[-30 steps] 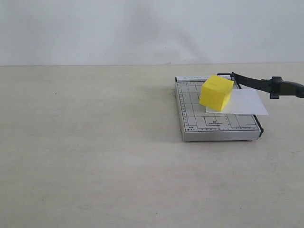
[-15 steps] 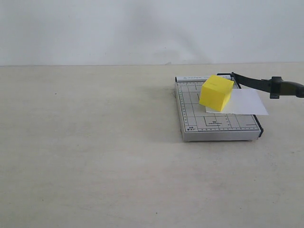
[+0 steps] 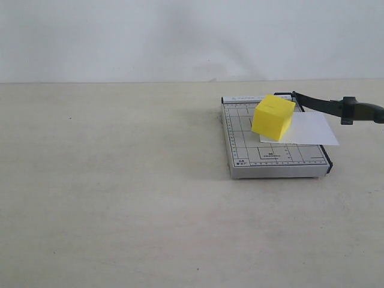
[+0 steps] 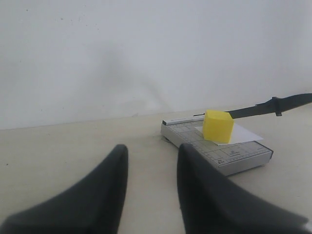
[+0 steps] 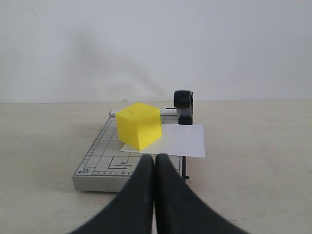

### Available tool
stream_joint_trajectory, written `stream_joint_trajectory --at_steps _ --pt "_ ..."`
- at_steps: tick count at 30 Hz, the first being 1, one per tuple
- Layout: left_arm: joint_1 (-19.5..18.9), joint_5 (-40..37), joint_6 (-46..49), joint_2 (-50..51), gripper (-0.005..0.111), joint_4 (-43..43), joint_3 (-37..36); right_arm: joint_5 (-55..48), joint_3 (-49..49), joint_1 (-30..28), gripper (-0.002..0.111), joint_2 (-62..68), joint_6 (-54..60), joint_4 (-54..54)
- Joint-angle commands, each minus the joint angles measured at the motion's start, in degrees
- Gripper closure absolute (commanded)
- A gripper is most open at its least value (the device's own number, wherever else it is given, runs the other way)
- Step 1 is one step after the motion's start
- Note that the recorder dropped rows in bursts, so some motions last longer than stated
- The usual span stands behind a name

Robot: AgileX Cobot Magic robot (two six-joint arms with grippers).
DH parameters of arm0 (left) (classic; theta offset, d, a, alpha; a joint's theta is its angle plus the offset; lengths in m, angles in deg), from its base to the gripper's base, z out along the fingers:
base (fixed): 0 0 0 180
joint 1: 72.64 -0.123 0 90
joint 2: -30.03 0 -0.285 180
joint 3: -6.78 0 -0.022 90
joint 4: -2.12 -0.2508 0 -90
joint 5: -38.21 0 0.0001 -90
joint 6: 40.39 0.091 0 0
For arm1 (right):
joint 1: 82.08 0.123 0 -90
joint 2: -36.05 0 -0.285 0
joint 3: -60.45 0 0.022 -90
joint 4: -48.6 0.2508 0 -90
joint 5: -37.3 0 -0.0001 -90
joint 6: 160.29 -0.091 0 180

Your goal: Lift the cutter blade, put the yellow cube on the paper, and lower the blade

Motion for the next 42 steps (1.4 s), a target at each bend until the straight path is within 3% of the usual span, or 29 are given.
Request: stream_joint_trajectory --at_steps 1,7,35,42 --pt "-0.05 -0.19 0.39 -0.22 0.073 -0.25 -0.2 0.25 -0.03 0.03 0.108 -0.36 0.28 -0.33" --pt "-0.05 -0.83 10.61 -0.22 0.073 -0.25 -0.2 0.25 -0.03 0.03 0.108 -0.36 0.28 -0.33" --pt "-0.05 -1.76 10.87 -0.22 0.073 -0.25 -0.2 0.67 -0.03 0.03 0.108 -0.36 0.28 -0.33" --pt "-0.05 -1.76 10.87 -0.22 0.073 -0.25 -0.2 9.79 -0.03 0.03 0.108 -0.36 -17.5 3.97"
